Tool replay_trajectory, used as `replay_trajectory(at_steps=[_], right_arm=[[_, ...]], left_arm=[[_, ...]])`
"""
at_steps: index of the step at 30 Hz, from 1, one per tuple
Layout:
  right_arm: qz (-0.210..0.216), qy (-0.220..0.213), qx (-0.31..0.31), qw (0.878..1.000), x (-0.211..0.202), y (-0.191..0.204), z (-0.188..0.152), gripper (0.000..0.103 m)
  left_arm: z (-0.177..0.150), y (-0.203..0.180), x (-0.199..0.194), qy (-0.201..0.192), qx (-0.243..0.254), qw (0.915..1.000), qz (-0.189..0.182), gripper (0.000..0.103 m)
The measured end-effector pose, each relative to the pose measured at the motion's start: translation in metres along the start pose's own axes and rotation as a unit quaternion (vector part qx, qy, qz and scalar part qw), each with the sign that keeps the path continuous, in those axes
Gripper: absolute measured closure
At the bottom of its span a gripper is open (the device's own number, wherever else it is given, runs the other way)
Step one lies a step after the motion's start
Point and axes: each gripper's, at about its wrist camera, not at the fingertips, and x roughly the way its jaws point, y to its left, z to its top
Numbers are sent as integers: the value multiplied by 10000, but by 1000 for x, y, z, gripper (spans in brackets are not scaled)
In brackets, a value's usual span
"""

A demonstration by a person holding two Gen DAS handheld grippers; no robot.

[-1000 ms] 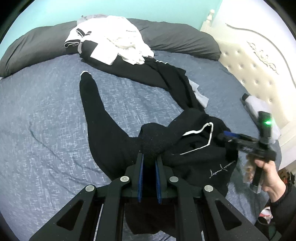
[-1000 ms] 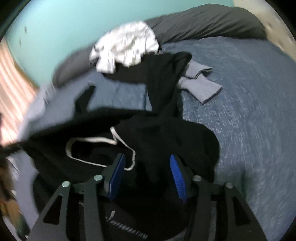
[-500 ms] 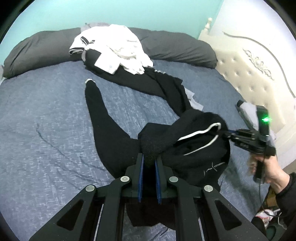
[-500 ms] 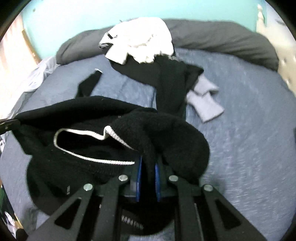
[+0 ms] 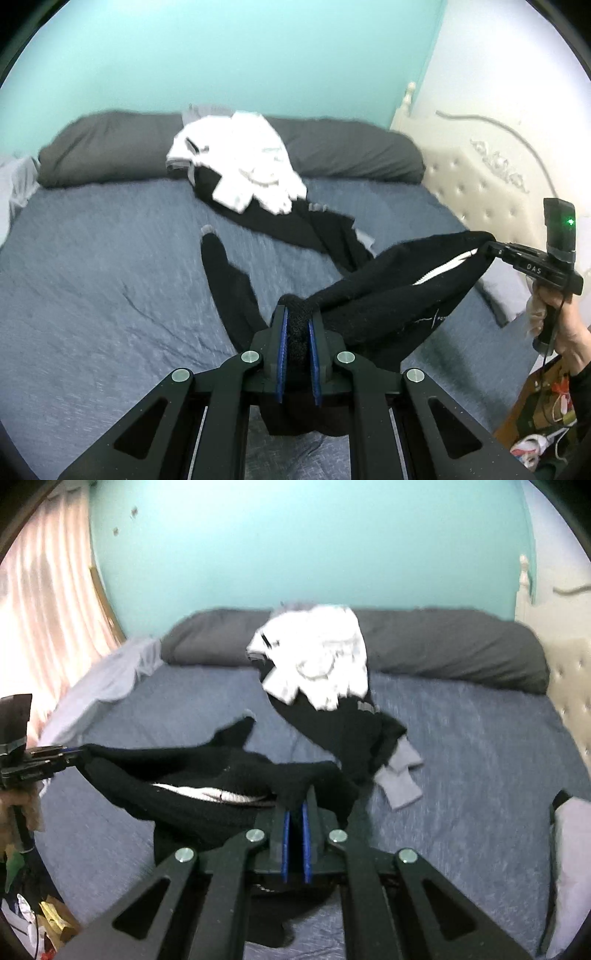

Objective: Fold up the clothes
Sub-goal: 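Lift the hoodie up with the left tool while the right tool holds its hem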

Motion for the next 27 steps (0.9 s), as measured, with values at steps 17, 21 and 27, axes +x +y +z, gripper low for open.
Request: replay_trajectory(at_steps=[17,21,27], right_arm=[[84,-1699,-603,9836,-234,91,132,98],[55,-2006,-754,9767,-287,110,146,98],[145,-2251,-899,9701,-347,129,142,98]], left_arm=[[96,-59,-222,-1453,417,9878,363,92],[111,-76,-268,-1750,483,9826,380,92],[114,-96,-323,-2042,592,9764,367,92]])
